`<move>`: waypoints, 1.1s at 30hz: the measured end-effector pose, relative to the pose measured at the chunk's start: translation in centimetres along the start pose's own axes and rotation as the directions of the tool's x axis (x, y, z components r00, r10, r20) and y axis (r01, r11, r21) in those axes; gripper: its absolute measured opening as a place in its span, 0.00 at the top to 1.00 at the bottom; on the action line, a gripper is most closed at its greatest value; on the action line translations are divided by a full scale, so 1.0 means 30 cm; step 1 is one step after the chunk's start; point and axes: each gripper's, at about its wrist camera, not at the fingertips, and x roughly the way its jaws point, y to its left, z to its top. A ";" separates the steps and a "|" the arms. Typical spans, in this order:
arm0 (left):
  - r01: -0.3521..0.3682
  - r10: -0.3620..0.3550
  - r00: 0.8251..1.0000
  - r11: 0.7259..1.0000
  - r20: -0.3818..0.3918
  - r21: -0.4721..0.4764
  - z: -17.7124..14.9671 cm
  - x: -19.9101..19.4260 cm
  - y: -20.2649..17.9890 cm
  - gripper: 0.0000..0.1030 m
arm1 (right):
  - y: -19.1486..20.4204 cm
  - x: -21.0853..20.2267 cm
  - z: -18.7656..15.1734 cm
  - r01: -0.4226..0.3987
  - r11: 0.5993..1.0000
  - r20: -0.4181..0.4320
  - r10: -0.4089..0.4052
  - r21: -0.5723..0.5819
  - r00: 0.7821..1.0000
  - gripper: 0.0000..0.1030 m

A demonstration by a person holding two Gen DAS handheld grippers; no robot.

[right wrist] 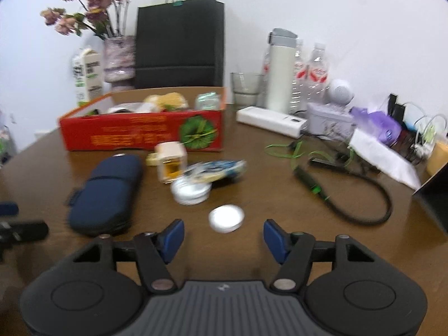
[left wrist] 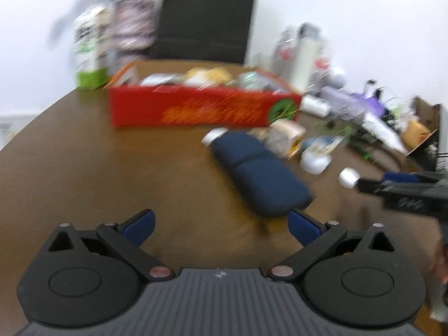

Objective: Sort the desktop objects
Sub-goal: 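Grasp the navy pouch with the left gripper while the right grasps a white lid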

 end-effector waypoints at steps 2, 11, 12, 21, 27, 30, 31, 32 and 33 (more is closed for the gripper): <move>-0.001 0.001 1.000 0.999 0.015 0.034 0.042 0.051 -0.041 0.00 | -0.026 0.042 0.017 -0.009 1.000 -0.015 0.010 0.010 1.000 0.43; -0.032 0.038 0.996 0.997 -0.081 0.075 0.154 0.297 -0.163 0.20 | 0.024 0.139 0.023 -0.093 0.995 -0.053 0.090 -0.048 0.995 0.73; -0.048 0.054 0.997 0.994 -0.061 0.099 0.142 0.294 -0.168 0.27 | 0.031 0.136 0.019 -0.095 0.994 -0.046 0.093 -0.057 0.995 0.73; -0.011 0.018 0.999 0.990 -0.046 0.139 0.058 0.137 -0.147 0.40 | 0.113 0.037 -0.029 -0.180 0.981 -0.051 0.177 -0.073 0.983 0.74; 0.050 -0.044 0.998 0.988 -0.045 0.144 -0.083 -0.101 -0.081 0.41 | 0.174 -0.112 -0.094 -0.249 0.968 -0.017 0.248 -0.027 0.968 0.74; 0.054 -0.048 0.998 0.991 -0.048 0.121 -0.128 -0.180 -0.045 0.42 | 0.202 -0.179 -0.110 -0.250 0.968 0.004 0.250 -0.026 0.968 0.74; 0.040 -0.035 0.999 0.993 -0.041 0.113 -0.136 -0.203 -0.033 0.43 | 0.210 -0.196 -0.112 -0.250 0.968 0.011 0.250 -0.028 0.968 0.74; 0.029 -0.026 0.999 0.993 -0.029 0.111 -0.141 -0.221 -0.030 0.43 | 0.216 -0.215 -0.112 -0.250 0.968 0.021 0.251 -0.030 0.968 0.74; 0.018 -0.016 1.000 0.994 -0.012 0.112 -0.142 -0.239 -0.024 0.43 | 0.224 -0.235 -0.112 -0.252 0.967 0.030 0.253 -0.034 0.967 0.74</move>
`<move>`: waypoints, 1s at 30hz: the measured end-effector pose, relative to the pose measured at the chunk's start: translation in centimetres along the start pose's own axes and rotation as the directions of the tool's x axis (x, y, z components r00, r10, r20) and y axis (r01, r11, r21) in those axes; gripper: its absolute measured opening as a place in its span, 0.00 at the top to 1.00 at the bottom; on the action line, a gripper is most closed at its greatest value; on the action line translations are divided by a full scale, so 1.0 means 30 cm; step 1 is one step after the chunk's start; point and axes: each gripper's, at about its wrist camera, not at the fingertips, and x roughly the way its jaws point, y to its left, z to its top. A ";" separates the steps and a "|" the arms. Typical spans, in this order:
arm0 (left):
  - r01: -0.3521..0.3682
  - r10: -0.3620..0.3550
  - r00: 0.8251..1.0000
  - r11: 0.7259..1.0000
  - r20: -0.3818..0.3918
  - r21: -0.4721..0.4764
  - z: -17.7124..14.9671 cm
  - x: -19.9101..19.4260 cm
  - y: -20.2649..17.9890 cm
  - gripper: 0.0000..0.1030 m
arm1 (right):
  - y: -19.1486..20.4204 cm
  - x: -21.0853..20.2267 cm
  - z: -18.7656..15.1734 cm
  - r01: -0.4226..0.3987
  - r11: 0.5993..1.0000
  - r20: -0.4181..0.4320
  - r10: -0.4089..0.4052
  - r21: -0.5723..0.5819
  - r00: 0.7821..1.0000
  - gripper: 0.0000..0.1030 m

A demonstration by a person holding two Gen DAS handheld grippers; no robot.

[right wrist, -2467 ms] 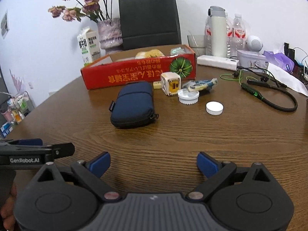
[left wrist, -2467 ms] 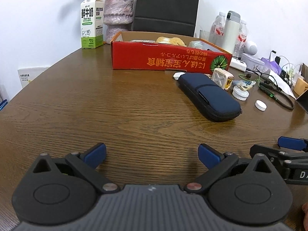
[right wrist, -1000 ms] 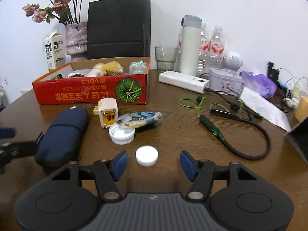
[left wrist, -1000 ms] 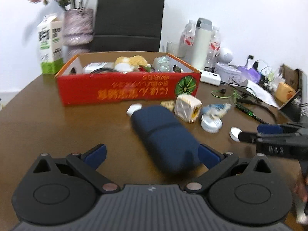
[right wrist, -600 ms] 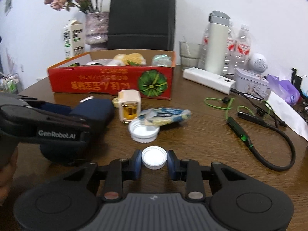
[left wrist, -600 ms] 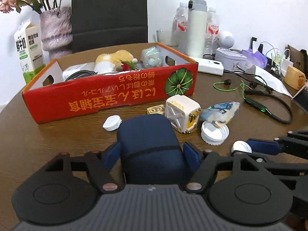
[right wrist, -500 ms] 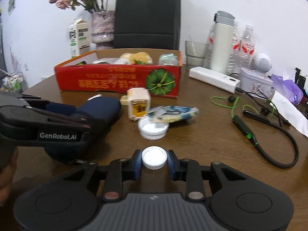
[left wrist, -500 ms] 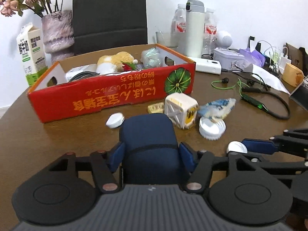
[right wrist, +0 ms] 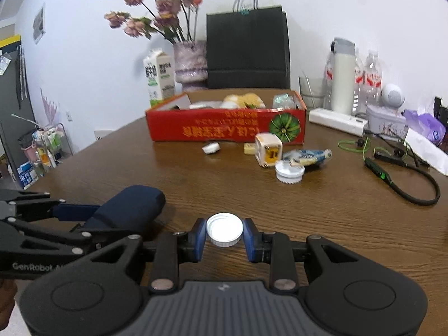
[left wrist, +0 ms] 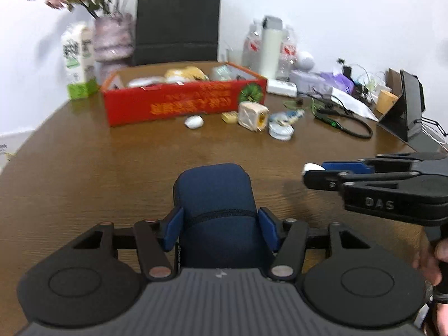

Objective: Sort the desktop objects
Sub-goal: 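Grasp the navy pouch with the left gripper while the right grasps a white lid, then carry the pouch and lid into the cardboard box and release both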

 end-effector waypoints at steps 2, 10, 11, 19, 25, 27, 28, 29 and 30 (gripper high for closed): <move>-0.014 0.014 1.000 1.000 0.028 -0.001 0.006 -0.030 0.010 0.43 | 0.019 -0.024 0.002 -0.004 1.000 0.013 0.004 -0.008 1.000 0.74; 0.012 -0.008 0.994 0.999 0.110 -0.037 0.125 -0.064 0.061 0.43 | 0.012 -0.068 0.081 -0.036 0.999 0.069 0.036 -0.007 0.997 0.74; 0.018 -0.013 0.993 0.999 0.117 -0.045 0.168 -0.047 0.079 0.43 | -0.001 -0.060 0.109 -0.040 0.999 0.074 0.040 -0.006 0.996 0.74; -0.066 0.075 0.986 0.996 0.150 -0.064 0.577 0.181 0.257 0.43 | -0.154 0.114 0.455 -0.028 1.000 0.121 0.029 -0.015 0.992 0.74; -0.159 0.164 0.986 0.981 0.037 -0.106 0.799 0.520 0.388 0.43 | -0.287 0.463 0.753 -0.067 0.993 0.076 0.060 0.094 0.995 0.74; -0.188 0.187 0.982 0.978 -0.014 -0.090 0.825 0.631 0.394 0.43 | -0.311 0.623 0.815 -0.041 0.992 -0.011 0.043 0.121 0.999 0.74; -0.203 0.201 0.977 0.979 -0.065 -0.032 0.827 0.699 0.381 0.43 | -0.320 0.699 0.829 -0.018 0.992 -0.065 0.027 0.122 0.998 0.74; -0.209 0.208 0.974 0.978 -0.093 -0.004 0.816 0.737 0.370 0.43 | -0.323 0.762 0.831 0.013 0.992 -0.110 0.001 0.126 0.994 0.74; -0.206 0.207 0.970 0.978 -0.126 0.024 0.799 0.775 0.360 0.43 | -0.327 0.829 0.825 0.048 0.992 -0.161 -0.029 0.114 0.986 0.74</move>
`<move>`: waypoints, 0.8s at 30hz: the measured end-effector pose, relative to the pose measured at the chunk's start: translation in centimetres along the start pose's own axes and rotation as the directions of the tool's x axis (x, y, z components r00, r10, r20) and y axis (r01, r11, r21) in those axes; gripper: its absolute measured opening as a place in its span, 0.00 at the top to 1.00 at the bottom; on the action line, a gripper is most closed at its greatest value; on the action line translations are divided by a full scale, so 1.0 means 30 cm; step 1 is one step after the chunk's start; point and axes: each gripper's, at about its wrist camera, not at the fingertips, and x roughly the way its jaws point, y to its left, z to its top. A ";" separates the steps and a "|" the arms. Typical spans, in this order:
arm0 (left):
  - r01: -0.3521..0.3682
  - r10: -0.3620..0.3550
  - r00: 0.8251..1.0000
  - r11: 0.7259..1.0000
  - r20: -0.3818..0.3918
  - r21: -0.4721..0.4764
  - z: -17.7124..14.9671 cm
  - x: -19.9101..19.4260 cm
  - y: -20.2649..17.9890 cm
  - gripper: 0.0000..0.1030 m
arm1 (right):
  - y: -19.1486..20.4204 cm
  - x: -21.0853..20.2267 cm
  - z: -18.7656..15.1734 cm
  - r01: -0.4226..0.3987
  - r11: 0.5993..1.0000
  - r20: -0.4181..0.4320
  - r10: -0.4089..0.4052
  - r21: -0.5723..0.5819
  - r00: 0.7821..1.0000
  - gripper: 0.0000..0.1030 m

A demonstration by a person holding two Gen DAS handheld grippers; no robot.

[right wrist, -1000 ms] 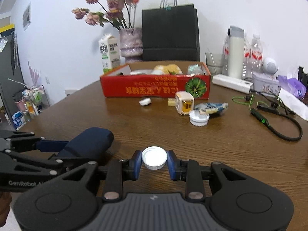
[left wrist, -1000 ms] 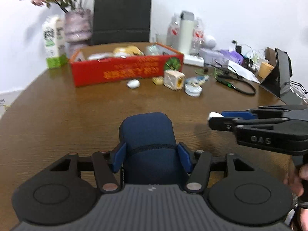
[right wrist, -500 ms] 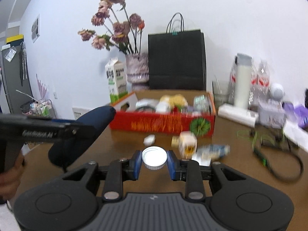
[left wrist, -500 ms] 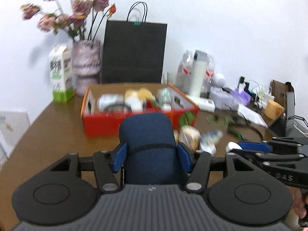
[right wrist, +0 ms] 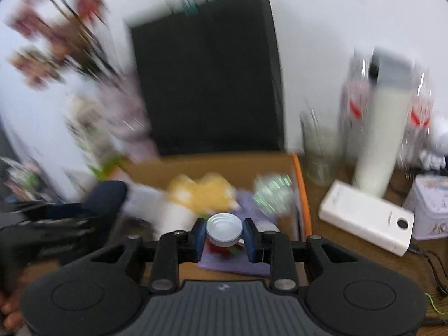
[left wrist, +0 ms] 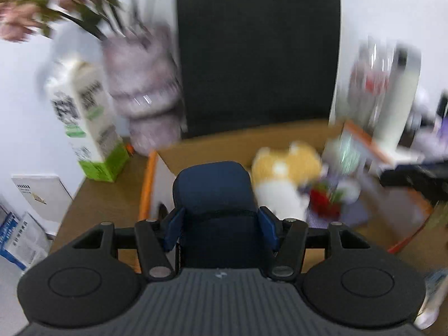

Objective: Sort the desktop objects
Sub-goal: 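Carry the pouch and lid into the cardboard box and release both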

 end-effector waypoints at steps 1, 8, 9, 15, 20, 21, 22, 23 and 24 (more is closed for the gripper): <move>0.008 -0.007 1.000 1.000 -0.020 0.022 -0.015 0.027 -0.011 0.43 | -0.004 0.058 -0.003 0.011 1.000 -0.040 -0.011 -0.002 0.999 0.74; 0.070 -0.073 0.994 0.997 -0.084 -0.035 -0.033 0.111 0.018 0.38 | 0.007 0.277 -0.090 0.003 1.000 -0.200 -0.006 -0.017 0.980 0.72; 0.067 -0.071 0.993 0.997 -0.094 -0.036 -0.030 0.129 0.020 0.37 | 0.017 0.279 -0.093 0.008 1.000 -0.201 -0.014 -0.027 0.979 0.71; 0.114 -0.118 0.990 0.992 -0.076 -0.054 -0.012 0.078 0.048 0.27 | 0.024 0.195 -0.068 -0.041 0.999 -0.181 0.044 0.021 0.982 0.47; 0.119 -0.119 0.993 0.987 0.005 -0.105 0.038 -0.082 0.097 0.16 | 0.029 0.050 -0.022 -0.016 1.000 -0.125 0.018 0.016 0.992 0.45; 0.113 -0.112 0.994 0.987 0.013 -0.111 0.046 -0.110 0.106 0.14 | 0.031 0.018 -0.013 -0.011 1.000 -0.113 0.013 0.013 0.994 0.44; 0.105 -0.103 0.994 0.988 0.020 -0.116 0.050 -0.144 0.112 0.09 | 0.041 -0.009 -0.009 -0.007 1.000 -0.106 0.007 0.007 0.994 0.44; 0.102 -0.100 0.995 0.987 0.025 -0.120 0.052 -0.166 0.114 0.03 | 0.052 -0.042 -0.008 -0.004 1.000 -0.097 0.004 0.001 0.995 0.42; 0.098 -0.095 0.995 0.987 0.032 -0.124 0.049 -0.197 0.115 0.02 | 0.057 -0.069 -0.008 -0.004 1.000 -0.089 0.004 -0.003 0.996 0.39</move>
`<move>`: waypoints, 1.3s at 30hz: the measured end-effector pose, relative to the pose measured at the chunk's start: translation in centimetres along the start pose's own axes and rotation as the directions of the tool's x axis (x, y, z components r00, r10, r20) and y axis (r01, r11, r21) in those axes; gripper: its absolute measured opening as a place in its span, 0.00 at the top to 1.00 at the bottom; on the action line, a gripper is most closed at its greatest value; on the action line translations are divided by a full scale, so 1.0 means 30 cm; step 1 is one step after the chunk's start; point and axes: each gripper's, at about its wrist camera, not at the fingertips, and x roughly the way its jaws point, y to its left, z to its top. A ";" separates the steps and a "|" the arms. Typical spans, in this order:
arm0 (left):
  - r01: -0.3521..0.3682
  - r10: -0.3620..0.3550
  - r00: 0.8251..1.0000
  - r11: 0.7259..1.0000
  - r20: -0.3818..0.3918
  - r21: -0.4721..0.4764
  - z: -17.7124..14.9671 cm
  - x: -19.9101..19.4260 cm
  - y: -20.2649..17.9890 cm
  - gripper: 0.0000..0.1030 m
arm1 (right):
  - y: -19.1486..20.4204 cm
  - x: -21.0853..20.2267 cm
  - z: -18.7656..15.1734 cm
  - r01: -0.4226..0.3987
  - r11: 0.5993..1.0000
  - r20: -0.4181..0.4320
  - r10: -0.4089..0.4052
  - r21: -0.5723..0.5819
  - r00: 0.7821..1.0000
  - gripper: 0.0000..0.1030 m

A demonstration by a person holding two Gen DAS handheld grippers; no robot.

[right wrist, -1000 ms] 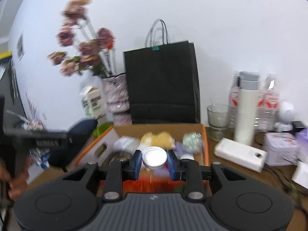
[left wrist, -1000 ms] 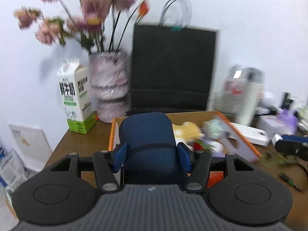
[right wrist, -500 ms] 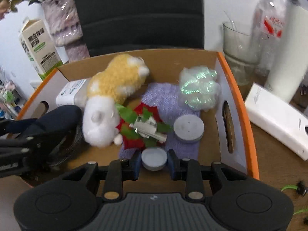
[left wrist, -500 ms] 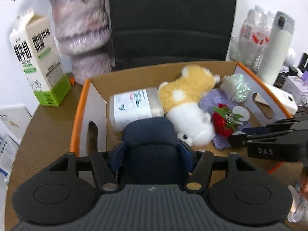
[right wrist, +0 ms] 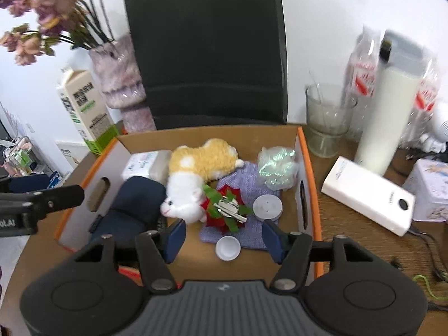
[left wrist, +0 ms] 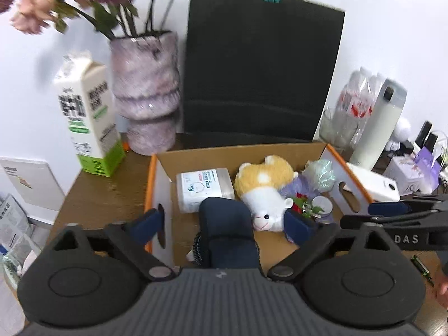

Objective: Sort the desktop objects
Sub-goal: 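Carry the pouch and lid into the cardboard box and release both, then grasp the white earbud case with the left gripper while the right grasps the cube charger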

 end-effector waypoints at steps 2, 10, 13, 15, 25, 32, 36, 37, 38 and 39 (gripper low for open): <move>-0.006 0.006 1.000 1.000 -0.004 0.004 -0.012 -0.033 -0.003 0.02 | 0.014 -0.053 -0.016 -0.003 1.000 0.012 0.003 -0.010 1.000 0.38; -0.037 0.039 0.994 0.999 0.106 -0.022 -0.211 -0.262 -0.027 0.00 | 0.104 -0.285 -0.210 0.039 0.997 0.218 -0.023 -0.069 0.976 0.32; -0.038 0.050 0.985 0.997 0.166 -0.072 -0.355 -0.357 -0.032 0.00 | 0.129 -0.372 -0.350 0.028 0.996 0.291 -0.001 -0.088 0.957 0.29; -0.019 0.037 0.980 0.995 0.195 -0.095 -0.471 -0.402 -0.038 0.00 | 0.142 -0.414 -0.458 0.016 0.995 0.315 0.015 -0.096 0.949 0.24; -0.137 0.144 0.966 0.989 0.213 -0.048 -0.949 -0.518 -0.138 0.00 | 0.200 -0.507 -0.945 0.080 0.993 0.310 -0.048 -0.090 0.949 0.21; -0.028 0.035 0.988 0.998 0.151 -0.051 -1.037 -0.553 -0.189 0.00 | 0.234 -0.546 -1.128 0.143 0.983 0.305 -0.101 -0.119 0.947 0.16; -0.009 0.015 0.990 0.999 0.139 -0.043 -1.044 -0.554 -0.210 0.00 | 0.215 -0.560 -1.146 0.104 0.992 0.294 -0.079 -0.069 0.952 0.16; -0.004 0.010 0.991 0.999 0.133 -0.042 -1.045 -0.551 -0.211 0.00 | 0.211 -0.557 -1.148 0.100 0.993 0.292 -0.078 -0.063 0.953 0.16; -0.005 0.010 0.992 0.999 0.127 -0.039 -1.048 -0.548 -0.214 0.00 | 0.209 -0.555 -1.149 0.103 0.993 0.294 -0.080 -0.063 0.952 0.16; -0.009 0.013 0.992 0.999 0.123 -0.033 -1.049 -0.546 -0.217 0.00 | 0.209 -0.552 -1.149 0.106 0.992 0.294 -0.082 -0.067 0.952 0.16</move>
